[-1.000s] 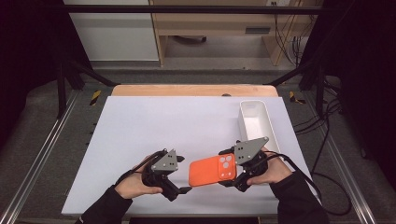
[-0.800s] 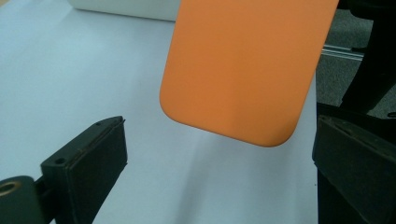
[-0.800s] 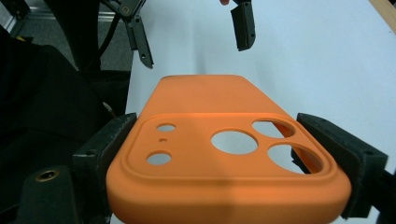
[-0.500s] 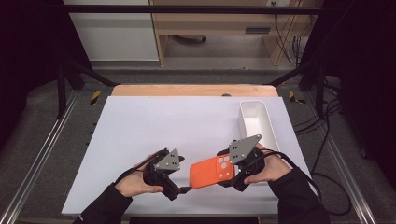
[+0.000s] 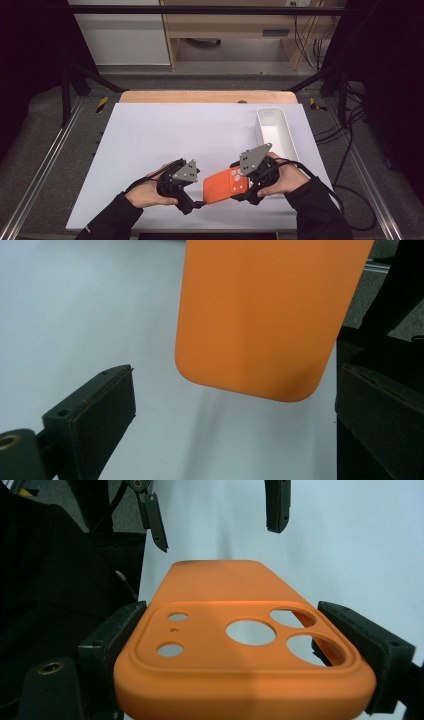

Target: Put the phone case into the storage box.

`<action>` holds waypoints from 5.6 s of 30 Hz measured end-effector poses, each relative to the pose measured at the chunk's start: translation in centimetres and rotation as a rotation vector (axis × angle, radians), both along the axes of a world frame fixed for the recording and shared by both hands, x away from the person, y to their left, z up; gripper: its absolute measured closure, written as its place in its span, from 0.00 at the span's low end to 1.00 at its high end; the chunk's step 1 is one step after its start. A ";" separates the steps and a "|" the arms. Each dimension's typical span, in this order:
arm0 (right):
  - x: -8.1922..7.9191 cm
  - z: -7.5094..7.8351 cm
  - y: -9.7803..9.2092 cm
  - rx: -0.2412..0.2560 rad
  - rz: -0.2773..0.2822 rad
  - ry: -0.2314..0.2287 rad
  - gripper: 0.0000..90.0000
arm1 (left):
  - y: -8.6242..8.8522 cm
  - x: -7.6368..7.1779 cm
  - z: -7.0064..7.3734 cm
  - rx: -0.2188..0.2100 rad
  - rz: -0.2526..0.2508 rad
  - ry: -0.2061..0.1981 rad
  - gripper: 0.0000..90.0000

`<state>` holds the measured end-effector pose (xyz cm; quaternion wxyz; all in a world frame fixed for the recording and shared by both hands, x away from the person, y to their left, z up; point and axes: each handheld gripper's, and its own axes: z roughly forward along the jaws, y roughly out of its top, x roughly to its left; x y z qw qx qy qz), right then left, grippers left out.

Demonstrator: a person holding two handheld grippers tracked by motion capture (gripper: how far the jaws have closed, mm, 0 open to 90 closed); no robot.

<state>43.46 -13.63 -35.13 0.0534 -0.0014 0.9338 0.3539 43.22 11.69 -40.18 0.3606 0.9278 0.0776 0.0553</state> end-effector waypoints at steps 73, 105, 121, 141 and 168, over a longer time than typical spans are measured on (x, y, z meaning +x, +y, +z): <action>0.5 -1.1 4.2 -0.161 0.041 0.015 0.18 | -5.5 0.6 -0.7 0.221 -0.088 0.006 0.05; 0.4 -1.2 4.4 -0.170 0.048 0.002 0.18 | -6.2 0.3 -1.2 0.264 -0.110 -0.007 0.16; 0.2 -1.1 4.4 -0.188 0.061 -0.008 0.18 | -6.4 0.5 -1.2 0.272 -0.120 0.012 0.16; 0.3 -0.9 4.3 -0.159 0.046 -0.037 0.16 | -5.9 0.5 -1.1 0.222 -0.092 -0.038 0.17; 0.1 0.3 1.3 0.072 -0.078 -0.075 0.02 | -2.5 1.3 -0.9 0.033 -0.022 -0.015 0.17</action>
